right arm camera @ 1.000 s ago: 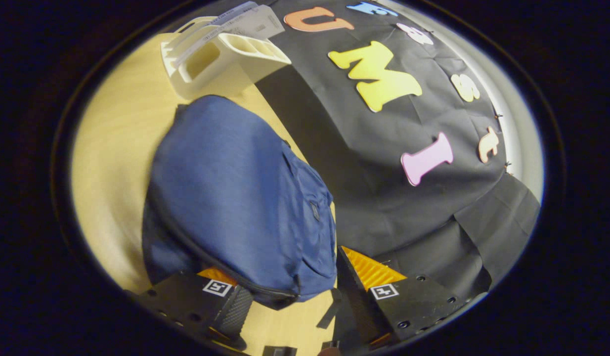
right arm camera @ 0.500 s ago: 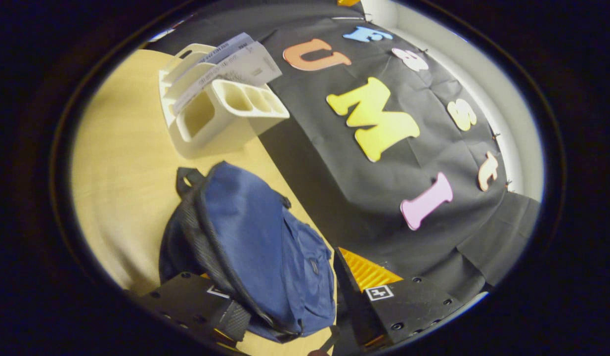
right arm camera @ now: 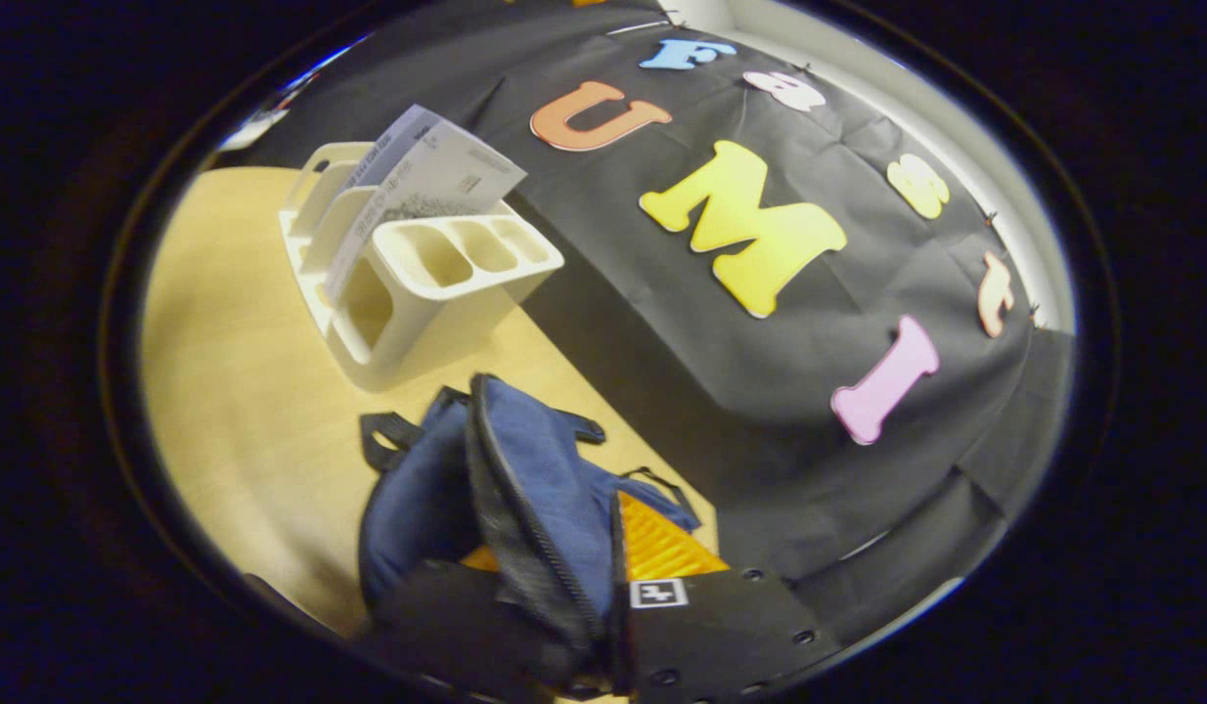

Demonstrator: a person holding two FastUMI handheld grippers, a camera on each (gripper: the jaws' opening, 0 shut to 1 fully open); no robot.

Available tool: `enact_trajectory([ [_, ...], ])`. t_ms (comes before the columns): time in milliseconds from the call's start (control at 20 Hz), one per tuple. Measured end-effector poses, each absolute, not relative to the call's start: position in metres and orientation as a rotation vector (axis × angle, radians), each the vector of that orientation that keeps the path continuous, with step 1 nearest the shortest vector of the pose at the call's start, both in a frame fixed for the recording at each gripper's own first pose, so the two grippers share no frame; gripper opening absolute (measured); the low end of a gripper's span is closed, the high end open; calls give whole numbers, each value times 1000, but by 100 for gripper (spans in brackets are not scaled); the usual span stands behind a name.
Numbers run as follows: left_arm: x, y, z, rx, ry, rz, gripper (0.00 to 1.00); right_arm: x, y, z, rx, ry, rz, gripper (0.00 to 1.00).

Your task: Open the schoolbag, grab two books from the bookshelf and put them into the schoolbag.

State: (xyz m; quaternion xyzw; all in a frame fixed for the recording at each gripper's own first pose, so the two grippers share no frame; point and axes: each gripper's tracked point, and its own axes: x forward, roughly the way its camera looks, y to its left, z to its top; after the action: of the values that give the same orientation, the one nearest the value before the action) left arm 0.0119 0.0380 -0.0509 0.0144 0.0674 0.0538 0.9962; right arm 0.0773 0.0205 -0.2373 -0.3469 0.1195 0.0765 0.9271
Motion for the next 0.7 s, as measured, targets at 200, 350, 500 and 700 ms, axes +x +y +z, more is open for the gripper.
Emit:
enact_trajectory([
  [200, 24, 45, -58, 12, 163, 125, 98, 80, -3, -204, -575, 311, 156, 0],
  [350, 37, 47, -66, 10, 195, 118, 98, 90, -32, -175, -467, 322, 115, 1],
  [500, 55, 41, -77, 8, 258, 77, 98, 100, -64, -148, -376, 338, 84, 0],
  [700, 89, 24, -101, -20, 394, -20, 98, 110, -102, -135, -286, 373, 75, 0],
])
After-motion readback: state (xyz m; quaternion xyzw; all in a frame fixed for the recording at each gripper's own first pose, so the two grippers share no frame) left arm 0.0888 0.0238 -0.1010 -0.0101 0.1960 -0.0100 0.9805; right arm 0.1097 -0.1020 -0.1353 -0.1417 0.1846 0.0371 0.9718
